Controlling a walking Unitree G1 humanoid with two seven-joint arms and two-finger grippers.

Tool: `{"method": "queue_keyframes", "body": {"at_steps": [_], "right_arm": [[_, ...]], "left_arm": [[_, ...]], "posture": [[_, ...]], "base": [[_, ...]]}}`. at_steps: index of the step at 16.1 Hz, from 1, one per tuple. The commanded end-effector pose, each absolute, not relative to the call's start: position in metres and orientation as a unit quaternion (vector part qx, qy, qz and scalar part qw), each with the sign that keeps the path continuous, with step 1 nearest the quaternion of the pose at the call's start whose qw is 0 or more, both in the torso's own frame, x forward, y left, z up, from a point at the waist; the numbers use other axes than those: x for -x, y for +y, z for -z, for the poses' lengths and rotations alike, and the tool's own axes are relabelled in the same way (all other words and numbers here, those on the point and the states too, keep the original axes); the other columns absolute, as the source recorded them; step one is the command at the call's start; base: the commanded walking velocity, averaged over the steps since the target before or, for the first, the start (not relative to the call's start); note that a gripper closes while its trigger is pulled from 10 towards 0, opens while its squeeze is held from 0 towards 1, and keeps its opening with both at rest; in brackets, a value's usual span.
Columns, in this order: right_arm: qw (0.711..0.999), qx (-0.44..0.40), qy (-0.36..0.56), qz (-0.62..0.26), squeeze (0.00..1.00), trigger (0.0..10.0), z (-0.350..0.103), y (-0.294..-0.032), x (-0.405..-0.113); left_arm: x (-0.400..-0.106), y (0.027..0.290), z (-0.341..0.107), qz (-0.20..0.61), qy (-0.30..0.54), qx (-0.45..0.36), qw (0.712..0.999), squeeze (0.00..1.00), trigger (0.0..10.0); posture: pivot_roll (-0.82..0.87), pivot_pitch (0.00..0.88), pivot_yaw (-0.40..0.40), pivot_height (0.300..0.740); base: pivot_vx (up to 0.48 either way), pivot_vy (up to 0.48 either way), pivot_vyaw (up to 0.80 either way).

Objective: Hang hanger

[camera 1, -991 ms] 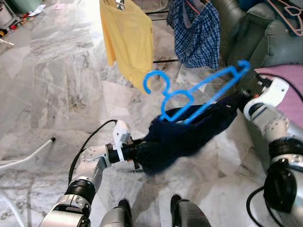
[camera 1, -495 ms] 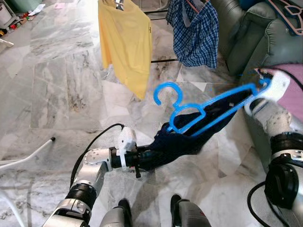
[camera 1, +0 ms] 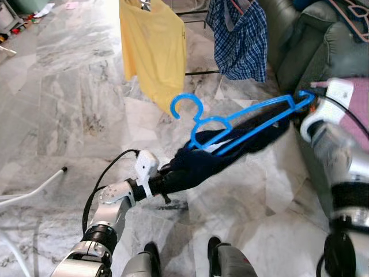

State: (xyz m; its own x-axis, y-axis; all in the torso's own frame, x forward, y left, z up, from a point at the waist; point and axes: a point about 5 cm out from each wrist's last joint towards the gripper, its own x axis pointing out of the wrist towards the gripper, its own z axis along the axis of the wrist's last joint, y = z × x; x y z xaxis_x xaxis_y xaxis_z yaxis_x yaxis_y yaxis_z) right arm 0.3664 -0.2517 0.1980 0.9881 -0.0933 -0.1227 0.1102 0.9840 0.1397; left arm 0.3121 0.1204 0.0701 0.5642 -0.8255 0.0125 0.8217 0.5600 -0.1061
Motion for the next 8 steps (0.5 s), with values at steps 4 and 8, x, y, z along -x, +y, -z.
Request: {"method": "queue_keyframes", "body": {"at_steps": [4,8], "right_arm": [[0.986,-0.082,0.015,0.145,0.0,0.0,-0.203,-0.27,-0.358],[0.983,-0.097,0.009,0.158,0.0,0.0,-0.204,-0.273,-0.36]], "left_arm": [[-0.33,0.15,-0.077,0.321,0.001,0.173,0.931,0.0,0.0],[-0.313,0.133,-0.066,0.455,0.046,0.152,0.876,0.0,0.0]], "posture": [[-0.23,0.261,0.05,0.74],[-0.23,0.259,0.049,0.74]], "base": [[0.0,0.0,0.0],[0.0,0.0,0.0]]}}
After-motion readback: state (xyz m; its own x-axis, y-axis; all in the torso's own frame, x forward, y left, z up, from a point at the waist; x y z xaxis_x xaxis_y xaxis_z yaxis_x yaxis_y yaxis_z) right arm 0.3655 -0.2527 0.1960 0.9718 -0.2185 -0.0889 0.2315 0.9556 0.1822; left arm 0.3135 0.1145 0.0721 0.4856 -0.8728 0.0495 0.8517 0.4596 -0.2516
